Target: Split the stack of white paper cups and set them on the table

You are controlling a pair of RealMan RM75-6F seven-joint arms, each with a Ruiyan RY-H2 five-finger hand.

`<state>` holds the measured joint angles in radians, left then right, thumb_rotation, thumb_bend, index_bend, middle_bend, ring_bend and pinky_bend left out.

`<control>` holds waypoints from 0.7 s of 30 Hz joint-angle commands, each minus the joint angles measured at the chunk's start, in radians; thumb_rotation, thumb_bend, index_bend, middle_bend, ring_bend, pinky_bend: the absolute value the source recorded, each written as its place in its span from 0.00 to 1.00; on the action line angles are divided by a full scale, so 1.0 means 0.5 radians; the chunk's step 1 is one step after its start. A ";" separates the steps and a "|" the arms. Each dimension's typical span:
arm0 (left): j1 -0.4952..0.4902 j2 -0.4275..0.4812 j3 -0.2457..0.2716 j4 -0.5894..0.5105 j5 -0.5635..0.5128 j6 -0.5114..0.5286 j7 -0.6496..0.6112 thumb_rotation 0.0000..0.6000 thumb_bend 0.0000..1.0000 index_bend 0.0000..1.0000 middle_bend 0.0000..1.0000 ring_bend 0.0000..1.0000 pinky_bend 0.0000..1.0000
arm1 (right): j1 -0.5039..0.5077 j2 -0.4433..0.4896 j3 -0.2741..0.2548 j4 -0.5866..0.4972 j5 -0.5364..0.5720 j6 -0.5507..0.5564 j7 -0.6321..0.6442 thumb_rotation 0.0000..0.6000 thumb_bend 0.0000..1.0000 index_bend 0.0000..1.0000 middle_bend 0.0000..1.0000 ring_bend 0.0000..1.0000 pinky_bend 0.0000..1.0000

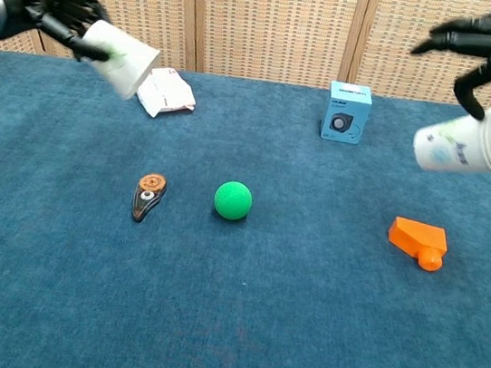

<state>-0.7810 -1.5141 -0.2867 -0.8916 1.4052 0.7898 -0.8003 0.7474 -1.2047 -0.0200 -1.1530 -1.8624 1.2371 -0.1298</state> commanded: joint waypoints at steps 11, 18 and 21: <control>0.042 -0.107 0.173 0.226 -0.198 -0.186 0.952 1.00 0.08 0.27 0.15 0.23 0.34 | 0.000 -0.125 0.038 0.042 0.184 -0.234 -0.195 1.00 0.36 0.36 0.10 0.03 0.23; 0.088 0.073 0.106 -0.092 -0.322 -0.169 0.978 1.00 0.08 0.00 0.00 0.00 0.04 | -0.051 -0.226 0.205 -0.036 0.366 -0.094 -0.205 1.00 0.00 0.00 0.00 0.00 0.17; 0.156 0.192 0.088 -0.268 -0.335 -0.057 0.981 1.00 0.08 0.00 0.00 0.00 0.02 | -0.103 -0.225 0.276 -0.147 0.442 0.021 -0.158 1.00 0.00 0.00 0.00 0.00 0.16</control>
<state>-0.7346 -1.4749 -0.2293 -0.9500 1.2561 0.7061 -0.3162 0.7155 -1.3116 0.0924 -1.1905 -1.6701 1.2129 -0.2240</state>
